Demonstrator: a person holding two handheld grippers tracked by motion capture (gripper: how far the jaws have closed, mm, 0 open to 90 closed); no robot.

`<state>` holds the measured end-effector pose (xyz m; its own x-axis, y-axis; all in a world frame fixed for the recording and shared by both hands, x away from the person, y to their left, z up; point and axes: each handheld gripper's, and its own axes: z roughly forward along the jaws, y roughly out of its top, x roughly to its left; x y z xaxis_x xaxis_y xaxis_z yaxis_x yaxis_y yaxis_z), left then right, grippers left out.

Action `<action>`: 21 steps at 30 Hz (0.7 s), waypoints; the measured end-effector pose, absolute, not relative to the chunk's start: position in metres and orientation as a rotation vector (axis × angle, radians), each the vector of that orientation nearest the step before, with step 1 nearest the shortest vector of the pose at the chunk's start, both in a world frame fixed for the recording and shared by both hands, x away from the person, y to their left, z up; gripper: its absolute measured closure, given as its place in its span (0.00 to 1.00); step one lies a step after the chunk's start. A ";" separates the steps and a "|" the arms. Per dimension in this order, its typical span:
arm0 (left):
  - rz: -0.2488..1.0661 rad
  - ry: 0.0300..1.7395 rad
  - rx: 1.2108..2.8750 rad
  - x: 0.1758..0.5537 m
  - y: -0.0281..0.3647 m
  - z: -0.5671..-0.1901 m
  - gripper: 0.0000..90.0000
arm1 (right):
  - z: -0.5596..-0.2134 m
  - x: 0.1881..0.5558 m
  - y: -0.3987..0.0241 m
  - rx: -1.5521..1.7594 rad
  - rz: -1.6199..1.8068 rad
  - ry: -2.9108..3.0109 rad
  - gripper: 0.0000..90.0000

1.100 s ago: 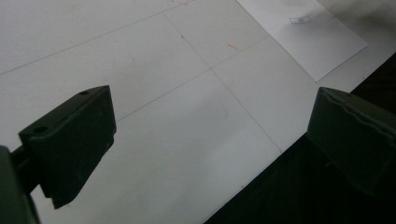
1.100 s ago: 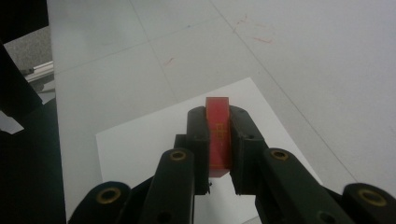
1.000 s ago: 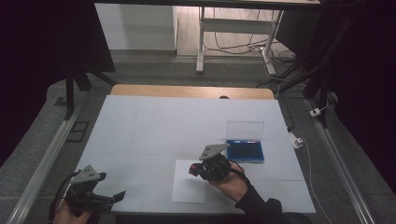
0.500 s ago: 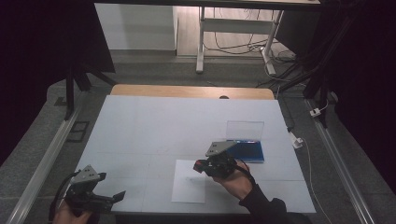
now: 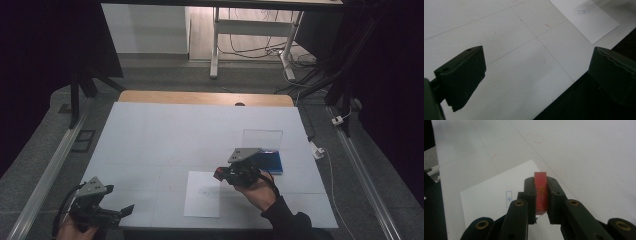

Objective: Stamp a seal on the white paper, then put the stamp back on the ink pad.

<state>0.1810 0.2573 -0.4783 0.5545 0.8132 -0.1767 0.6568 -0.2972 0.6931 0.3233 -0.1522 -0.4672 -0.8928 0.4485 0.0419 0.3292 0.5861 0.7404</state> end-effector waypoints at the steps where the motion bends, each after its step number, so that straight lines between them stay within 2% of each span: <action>1: 0.268 1.179 2.045 0.181 0.257 -0.478 0.02 | -0.467 0.324 -0.154 0.665 1.194 2.657 0.89; 21: 0.270 1.174 2.046 0.181 0.257 -0.478 0.02 | -0.459 0.342 -0.192 0.809 1.160 2.549 0.89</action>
